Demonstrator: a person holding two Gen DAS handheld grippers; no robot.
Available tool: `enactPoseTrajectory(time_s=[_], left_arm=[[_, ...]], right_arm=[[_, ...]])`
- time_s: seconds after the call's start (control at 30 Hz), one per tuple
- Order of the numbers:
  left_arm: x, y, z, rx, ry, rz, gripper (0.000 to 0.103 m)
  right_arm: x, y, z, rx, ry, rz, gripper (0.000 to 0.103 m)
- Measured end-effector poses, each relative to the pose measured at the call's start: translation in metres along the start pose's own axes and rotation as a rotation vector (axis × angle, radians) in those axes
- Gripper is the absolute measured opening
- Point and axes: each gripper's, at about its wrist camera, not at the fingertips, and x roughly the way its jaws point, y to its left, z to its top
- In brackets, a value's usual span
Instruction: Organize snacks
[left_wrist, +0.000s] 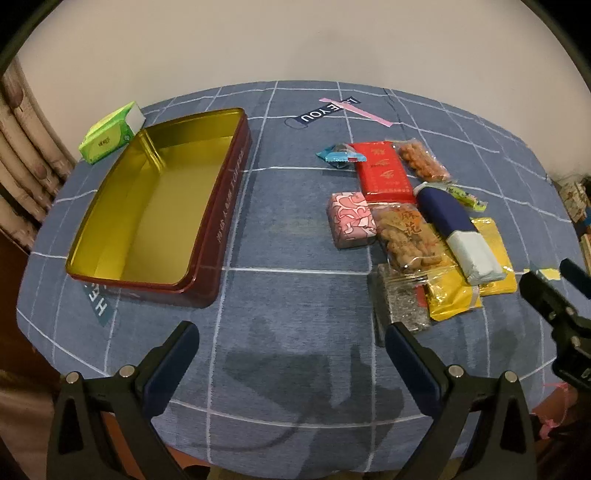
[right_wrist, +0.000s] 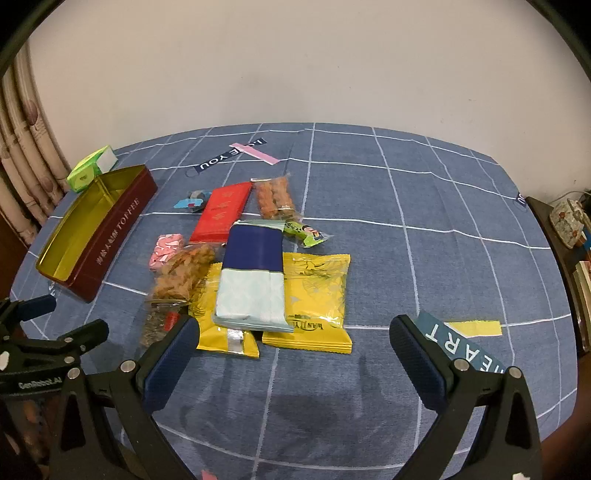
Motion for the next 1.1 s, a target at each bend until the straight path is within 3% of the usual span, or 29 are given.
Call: enactPoseTrajectory(time_s=[1.1], left_arm=[[0.0032,0.0028,-0.0018,0.000,0.018,0.052,0.103]], right_arm=[[0.0050,-0.0008,-0.0054,-0.001,0.018,-0.004,0.102]])
